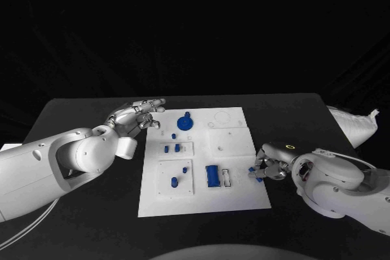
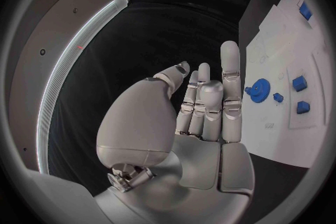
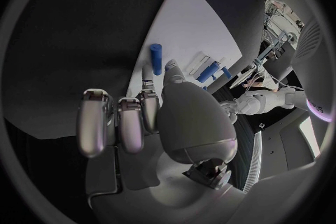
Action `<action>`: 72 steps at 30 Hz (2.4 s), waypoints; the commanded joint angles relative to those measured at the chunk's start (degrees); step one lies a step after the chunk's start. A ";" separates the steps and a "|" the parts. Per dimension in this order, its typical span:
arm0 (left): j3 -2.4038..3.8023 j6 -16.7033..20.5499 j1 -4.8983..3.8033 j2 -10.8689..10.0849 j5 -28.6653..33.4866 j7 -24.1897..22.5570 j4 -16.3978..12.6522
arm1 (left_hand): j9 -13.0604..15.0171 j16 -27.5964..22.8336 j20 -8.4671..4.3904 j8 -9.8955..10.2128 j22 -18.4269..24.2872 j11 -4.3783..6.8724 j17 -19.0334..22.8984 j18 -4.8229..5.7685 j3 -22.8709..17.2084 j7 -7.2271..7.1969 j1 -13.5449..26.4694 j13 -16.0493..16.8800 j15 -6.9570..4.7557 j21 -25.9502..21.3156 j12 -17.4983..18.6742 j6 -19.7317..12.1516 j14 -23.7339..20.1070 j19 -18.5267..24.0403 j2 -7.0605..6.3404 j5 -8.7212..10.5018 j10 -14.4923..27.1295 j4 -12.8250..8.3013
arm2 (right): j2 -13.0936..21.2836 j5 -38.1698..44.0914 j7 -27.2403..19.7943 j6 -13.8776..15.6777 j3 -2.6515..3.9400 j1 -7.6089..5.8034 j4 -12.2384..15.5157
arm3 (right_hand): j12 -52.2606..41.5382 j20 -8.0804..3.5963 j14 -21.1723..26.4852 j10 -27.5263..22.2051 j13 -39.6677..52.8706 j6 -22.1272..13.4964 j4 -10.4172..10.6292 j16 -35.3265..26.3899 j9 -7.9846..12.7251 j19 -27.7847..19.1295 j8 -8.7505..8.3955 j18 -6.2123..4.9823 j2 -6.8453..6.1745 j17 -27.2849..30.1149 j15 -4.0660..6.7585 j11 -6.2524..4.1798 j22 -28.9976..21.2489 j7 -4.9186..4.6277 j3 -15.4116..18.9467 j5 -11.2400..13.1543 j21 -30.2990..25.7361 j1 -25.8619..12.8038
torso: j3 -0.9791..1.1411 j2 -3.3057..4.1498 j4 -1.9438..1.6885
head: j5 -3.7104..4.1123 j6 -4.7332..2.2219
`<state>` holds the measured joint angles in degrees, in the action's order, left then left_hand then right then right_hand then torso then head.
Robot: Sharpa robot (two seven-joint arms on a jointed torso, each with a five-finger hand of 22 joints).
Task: Assemble the parts on the task board
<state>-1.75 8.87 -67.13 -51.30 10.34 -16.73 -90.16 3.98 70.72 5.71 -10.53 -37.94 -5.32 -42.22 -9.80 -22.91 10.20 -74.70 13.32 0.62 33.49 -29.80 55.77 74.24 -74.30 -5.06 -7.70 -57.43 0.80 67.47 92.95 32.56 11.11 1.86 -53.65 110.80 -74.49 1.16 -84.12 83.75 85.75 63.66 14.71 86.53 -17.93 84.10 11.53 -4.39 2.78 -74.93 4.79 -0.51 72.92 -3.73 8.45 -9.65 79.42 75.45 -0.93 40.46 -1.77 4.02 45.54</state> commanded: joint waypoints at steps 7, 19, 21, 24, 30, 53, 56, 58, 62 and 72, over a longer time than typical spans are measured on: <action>0.03 -0.95 -0.02 -0.04 -0.19 -0.35 -0.07 | 0.03 0.18 0.40 -0.28 0.06 -0.04 0.06 -0.58 0.05 -0.16 0.28 0.09 -0.06 -0.25 -0.19 -0.39 -0.34 0.04 0.10 -0.03 0.54 0.17 | -0.96 4.58 0.69 -5.49 -0.26 0.70 -0.55 | 0.03 -0.18 -4.67 1.46 -5.93 1.42 -2.92 0.01 -0.01 0.46 -0.62 0.81 -0.48 -8.90 0.33 -0.80 0.41 0.53 -2.46 1.61 -0.02 4.50 | -0.02 0.03 0.04 | -0.20 0.15; 0.03 -0.91 -0.02 -0.15 -0.19 -0.30 -0.10 | 0.04 0.21 0.40 -0.40 0.07 -0.04 0.10 -0.59 0.04 -0.16 0.17 0.08 -0.07 -0.26 -0.37 -0.44 -0.36 0.04 0.12 -0.02 0.63 0.10 | -2.37 12.54 0.96 -11.57 -0.33 1.14 -0.68 | 0.62 -0.43 -4.67 1.25 -6.08 2.07 -6.94 0.04 0.13 0.49 -1.64 0.90 -1.68 -9.05 0.47 -0.94 0.76 0.65 -6.99 5.57 0.08 8.82 | -0.03 -0.02 -0.04 | -0.33 0.49; 0.03 -0.92 -0.02 -0.16 -0.19 -0.30 -0.11 | 0.04 0.21 0.40 -0.40 0.07 -0.04 0.10 -0.59 0.04 -0.16 0.17 0.08 -0.07 -0.26 -0.37 -0.44 -0.36 0.04 0.12 -0.02 0.63 0.10 | -2.56 13.20 1.03 -11.39 -0.34 1.17 -0.68 | 0.67 -0.44 -4.68 1.23 -6.07 2.18 -7.48 0.05 0.18 0.51 -1.83 0.92 -1.53 -9.09 0.48 -0.96 0.84 0.65 -7.92 5.56 0.12 9.31 | -0.03 -0.01 -0.03 | -0.37 0.53; 0.03 -0.92 -0.02 -0.17 -0.19 -0.29 -0.13 | 0.04 0.21 0.40 -0.40 0.07 -0.04 0.10 -0.59 0.04 -0.16 0.17 0.08 -0.07 -0.26 -0.37 -0.44 -0.36 0.04 0.12 -0.02 0.63 0.10 | -2.69 12.78 1.14 -9.55 -0.34 1.19 -0.55 | 0.64 -0.47 -4.69 1.27 -6.01 2.27 -7.74 0.08 0.25 0.55 -2.12 0.93 -0.77 -9.16 0.51 -1.03 0.92 0.70 -9.42 4.99 0.16 9.38 | 0.02 0.01 -0.01 | -0.46 0.54; 0.03 -0.92 -0.02 -0.20 -0.19 -0.28 -0.12 | 0.04 0.21 0.40 -0.40 0.07 -0.04 0.10 -0.59 0.04 -0.16 0.17 0.08 -0.07 -0.26 -0.37 -0.44 -0.36 0.04 0.12 -0.02 0.63 0.10 | -2.48 3.82 1.17 -2.16 -0.34 1.20 0.19 | 0.91 -0.53 -4.67 1.22 -6.04 1.97 -7.56 -0.03 0.32 0.50 -3.03 0.85 -0.67 -9.03 0.50 -0.94 0.62 0.58 -13.60 -1.87 -0.07 7.65 | 0.04 -0.03 0.03 | -0.59 0.49; 0.02 -1.00 -0.02 -0.23 -0.19 -0.31 -0.25 | 0.04 0.19 0.40 -0.49 0.08 -0.03 0.24 -0.60 0.01 -0.16 0.02 0.07 -0.07 -0.28 -0.50 -0.51 -0.42 0.04 0.13 -0.03 0.73 0.00 | -2.36 -16.55 -0.14 10.83 -0.26 0.93 3.29 | 0.94 -0.24 -4.75 1.56 -5.63 2.52 -8.42 0.08 -0.94 0.57 -4.05 0.84 -6.56 -9.34 0.25 -0.70 0.67 0.32 -27.90 -6.64 -0.19 -0.78 | -0.01 -0.01 0.03 | -0.84 0.80; 0.02 -1.02 -0.02 -0.24 -0.19 -0.32 -0.27 | 0.04 0.19 0.40 -0.49 0.08 -0.03 0.24 -0.60 0.01 -0.16 0.02 0.07 -0.07 -0.28 -0.50 -0.51 -0.42 0.04 0.13 -0.03 0.73 0.00 | -2.79 -17.34 -0.25 11.46 -0.26 0.93 3.29 | 0.75 -0.25 -4.77 1.67 -5.51 2.65 -8.10 0.13 -1.05 0.61 -4.05 0.85 -6.79 -9.42 0.26 -0.72 0.76 0.35 -27.98 -6.38 -0.14 -1.75 | -0.04 -0.03 0.04 | -0.90 0.86; 0.02 -1.04 -0.02 -0.24 -0.19 -0.32 -0.29 | 0.04 0.19 0.40 -0.49 0.08 -0.03 0.24 -0.60 0.01 -0.16 0.02 0.07 -0.07 -0.28 -0.50 -0.51 -0.42 0.04 0.13 -0.03 0.73 0.00 | -3.11 -17.66 -0.22 11.67 -0.26 0.93 3.25 | 0.68 -0.26 -4.79 1.74 -5.45 2.77 -7.83 0.18 -1.13 0.67 -4.03 0.88 -6.94 -9.50 0.28 -0.74 0.89 0.40 -27.93 -6.57 -0.05 -2.46 | -0.07 -0.05 0.01 | -0.87 0.87; 0.02 -1.07 -0.02 -0.26 -0.19 -0.32 -0.32 | 0.04 0.19 0.40 -0.49 0.08 -0.03 0.24 -0.60 0.01 -0.16 0.02 0.07 -0.07 -0.28 -0.50 -0.51 -0.42 0.04 0.13 -0.03 0.73 0.00 | -3.99 -18.08 0.12 11.45 -0.26 0.93 2.94 | 0.34 -0.32 -4.84 1.95 -5.23 3.30 -7.09 0.32 -1.38 0.78 -3.85 0.92 -7.18 -9.73 0.37 -0.87 1.15 0.59 -27.57 -7.41 0.12 -4.17 | -0.04 -0.02 0.00 | -0.85 0.84; 0.03 -1.06 -0.02 -0.30 -0.19 -0.32 -0.45 | 0.04 0.19 0.40 -0.49 0.08 -0.03 0.24 -0.60 0.01 -0.16 0.02 0.07 -0.07 -0.28 -0.50 -0.51 -0.42 0.04 0.13 -0.03 0.73 0.00 | -6.39 -17.40 1.34 8.42 -0.25 0.93 1.61 | -2.26 -0.80 -5.03 2.93 -3.55 5.23 -5.84 0.90 -2.44 1.27 -2.88 1.18 -7.33 -10.71 0.93 -1.56 2.45 1.45 -25.74 -10.90 0.99 -7.22 | -0.03 0.02 -0.01 | -0.89 0.97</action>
<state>-1.76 8.85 -67.13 -51.61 10.34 -16.69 -90.43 3.98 70.72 5.71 -10.74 -37.95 -5.31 -42.06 -9.80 -22.91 10.00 -74.70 13.32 0.62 33.49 -30.17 55.57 74.24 -74.30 -5.06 -7.70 -57.03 0.80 61.31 75.26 33.23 21.33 1.62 -52.78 112.48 -76.51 0.71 -84.03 84.05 74.93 66.86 8.94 87.15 -20.20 84.11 8.42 -4.35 -4.58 -74.94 5.34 -1.64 74.95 -3.76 -17.59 -20.31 80.14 68.95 -0.98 40.45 -1.80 3.17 46.48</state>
